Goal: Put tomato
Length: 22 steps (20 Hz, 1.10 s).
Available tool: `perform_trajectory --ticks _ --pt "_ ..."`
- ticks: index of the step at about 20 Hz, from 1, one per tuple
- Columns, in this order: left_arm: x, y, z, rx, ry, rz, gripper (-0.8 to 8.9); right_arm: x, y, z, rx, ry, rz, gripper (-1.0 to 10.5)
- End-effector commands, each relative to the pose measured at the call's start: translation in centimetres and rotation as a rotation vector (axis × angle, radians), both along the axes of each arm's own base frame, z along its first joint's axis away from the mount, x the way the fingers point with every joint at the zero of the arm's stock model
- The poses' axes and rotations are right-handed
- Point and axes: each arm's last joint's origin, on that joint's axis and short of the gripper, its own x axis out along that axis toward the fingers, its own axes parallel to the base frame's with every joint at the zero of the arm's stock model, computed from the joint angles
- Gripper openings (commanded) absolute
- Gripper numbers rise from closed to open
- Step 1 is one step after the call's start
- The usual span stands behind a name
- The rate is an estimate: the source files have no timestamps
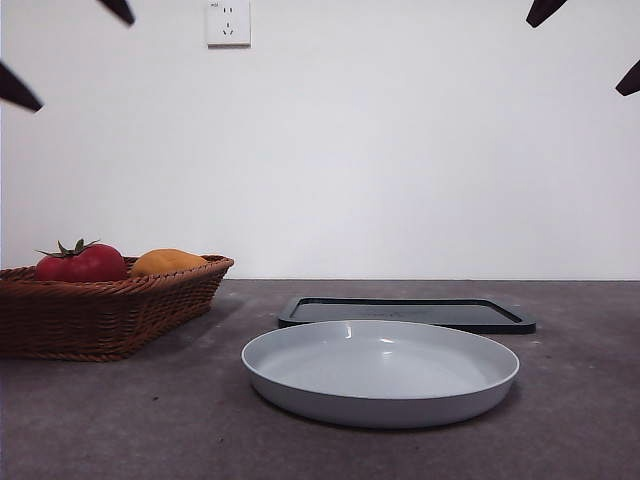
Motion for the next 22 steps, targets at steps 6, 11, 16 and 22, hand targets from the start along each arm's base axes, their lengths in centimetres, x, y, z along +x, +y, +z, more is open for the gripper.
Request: perform_trajectory --ticks 6,11,16,22 --pt "6.3 -0.6 1.0 0.421 0.111 0.144 6.79 0.1 0.1 0.5 0.004 -0.016 0.009 6.2" --pt "11.4 -1.8 -0.9 0.462 0.167 0.124 6.79 0.1 0.1 0.5 0.004 -0.016 0.01 6.2" --pt "15.6 -1.7 -2.2 0.461 0.152 0.155 6.79 0.1 0.1 0.5 0.008 -0.013 0.01 6.2" --pt "19.6 -0.3 -4.1 0.483 0.181 0.179 6.79 0.0 0.1 0.5 0.016 -0.009 0.014 6.2"
